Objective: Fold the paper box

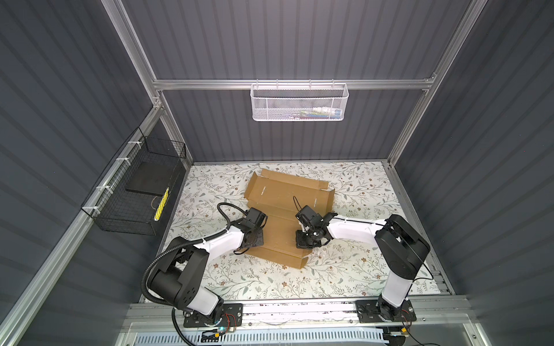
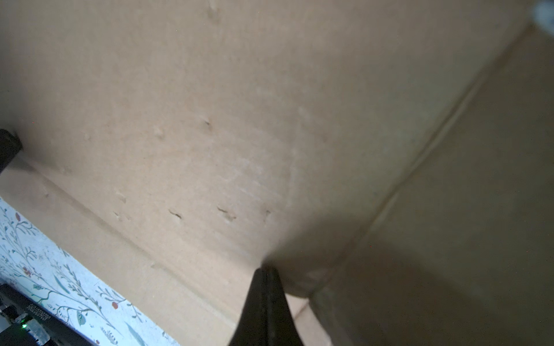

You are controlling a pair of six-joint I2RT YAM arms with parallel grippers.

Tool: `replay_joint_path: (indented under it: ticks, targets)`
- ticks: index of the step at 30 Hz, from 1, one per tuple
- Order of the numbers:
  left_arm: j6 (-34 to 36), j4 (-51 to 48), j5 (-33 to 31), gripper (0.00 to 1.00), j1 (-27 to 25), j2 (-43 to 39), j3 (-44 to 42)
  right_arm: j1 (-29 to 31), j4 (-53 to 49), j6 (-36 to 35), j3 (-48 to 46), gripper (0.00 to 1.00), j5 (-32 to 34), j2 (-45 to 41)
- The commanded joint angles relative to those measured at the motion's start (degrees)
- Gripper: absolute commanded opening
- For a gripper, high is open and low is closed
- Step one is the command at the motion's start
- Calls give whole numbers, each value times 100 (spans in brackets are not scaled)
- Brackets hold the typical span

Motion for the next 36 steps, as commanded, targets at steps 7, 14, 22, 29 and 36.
replay_joint_path:
  ticks: [7,14,22,29,36]
  targets:
    - [-717,-148,354,0,-316,-405,-504,-316,107,-123,-327,4,61,189]
    - [-1381,-162,300,0,-1027,-682,-711,-536,75,-323,-350,5,66,279]
    - [-1640,-384,45,0,-1244,-1175,-675,-656,-138,-571,-196,7,70,199]
    - [-1311,-815,-670,0,-1235,-1597,44,-645,-52,-625,-392,12,136,-472]
    - [-589,-1204,-1345,0,-1158,-1544,1054,-630,-69,-657,-545,16,273,-1245]
